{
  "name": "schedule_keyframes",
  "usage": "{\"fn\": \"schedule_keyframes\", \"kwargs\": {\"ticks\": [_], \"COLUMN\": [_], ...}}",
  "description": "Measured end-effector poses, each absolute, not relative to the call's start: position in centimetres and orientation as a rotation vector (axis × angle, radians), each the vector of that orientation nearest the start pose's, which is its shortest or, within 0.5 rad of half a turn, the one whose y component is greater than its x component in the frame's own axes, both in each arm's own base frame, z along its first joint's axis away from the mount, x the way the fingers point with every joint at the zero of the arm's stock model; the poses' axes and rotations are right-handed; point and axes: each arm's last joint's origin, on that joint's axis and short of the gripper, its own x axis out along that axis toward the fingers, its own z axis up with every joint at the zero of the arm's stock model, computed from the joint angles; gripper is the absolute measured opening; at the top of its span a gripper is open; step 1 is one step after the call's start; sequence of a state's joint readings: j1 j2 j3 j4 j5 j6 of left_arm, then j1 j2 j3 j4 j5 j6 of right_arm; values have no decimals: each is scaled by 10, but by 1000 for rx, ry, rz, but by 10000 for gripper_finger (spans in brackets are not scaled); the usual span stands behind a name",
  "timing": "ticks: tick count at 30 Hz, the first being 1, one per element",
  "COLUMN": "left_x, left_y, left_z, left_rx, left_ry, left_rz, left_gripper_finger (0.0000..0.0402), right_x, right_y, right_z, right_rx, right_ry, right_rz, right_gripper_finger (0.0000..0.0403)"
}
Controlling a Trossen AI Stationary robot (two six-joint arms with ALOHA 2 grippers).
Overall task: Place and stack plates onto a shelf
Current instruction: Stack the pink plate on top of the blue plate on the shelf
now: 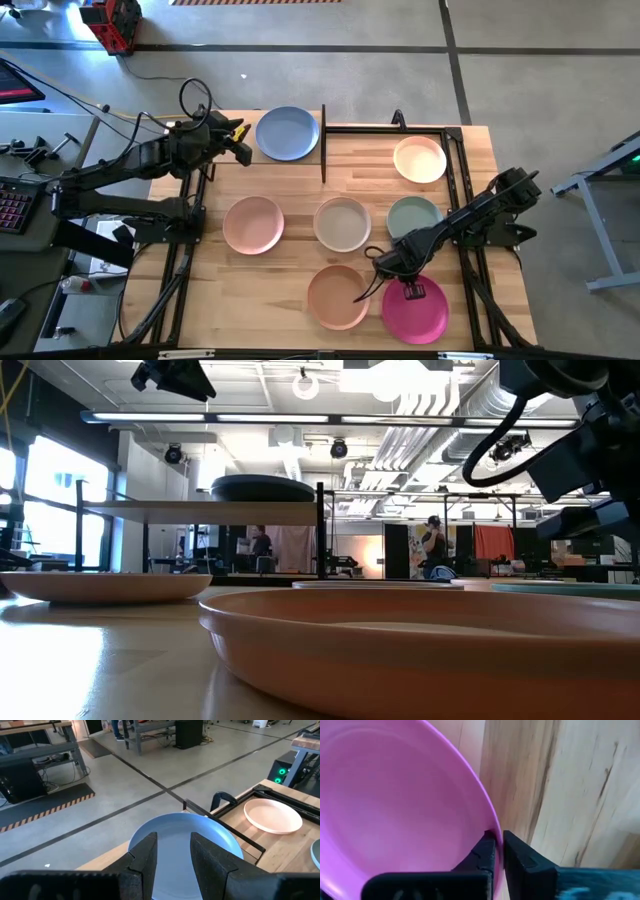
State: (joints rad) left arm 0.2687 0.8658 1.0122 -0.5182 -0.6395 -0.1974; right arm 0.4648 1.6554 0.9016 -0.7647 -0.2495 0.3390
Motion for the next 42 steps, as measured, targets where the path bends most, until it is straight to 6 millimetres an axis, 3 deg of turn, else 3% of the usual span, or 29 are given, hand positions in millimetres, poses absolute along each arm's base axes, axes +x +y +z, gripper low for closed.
{"fn": "schedule_keyframes", "kwargs": {"ticks": [7, 16, 23, 30, 42], "left_x": [157, 157, 158, 158, 158], "left_y": [61, 61, 61, 61, 61], "left_z": [367, 367, 369, 371, 371], "left_rx": [-111, -112, -118, -123, -123], "left_ry": [288, 282, 254, 234, 235], "left_rz": [931, 931, 929, 922, 922], "left_gripper_finger": [106, 106, 106, 106, 106], "right_x": [232, 216, 202, 196, 207], "right_y": [125, 110, 90, 65, 11], "right_z": [155, 195, 230, 250, 275], "right_rx": [142, 227, 291, 345, 592], "right_ry": [1613, 1511, 1334, 1192, 890], "right_rz": [292, 158, 4, -117, -282], "right_gripper_finger": [1, 0, 0, 0, 0]}}
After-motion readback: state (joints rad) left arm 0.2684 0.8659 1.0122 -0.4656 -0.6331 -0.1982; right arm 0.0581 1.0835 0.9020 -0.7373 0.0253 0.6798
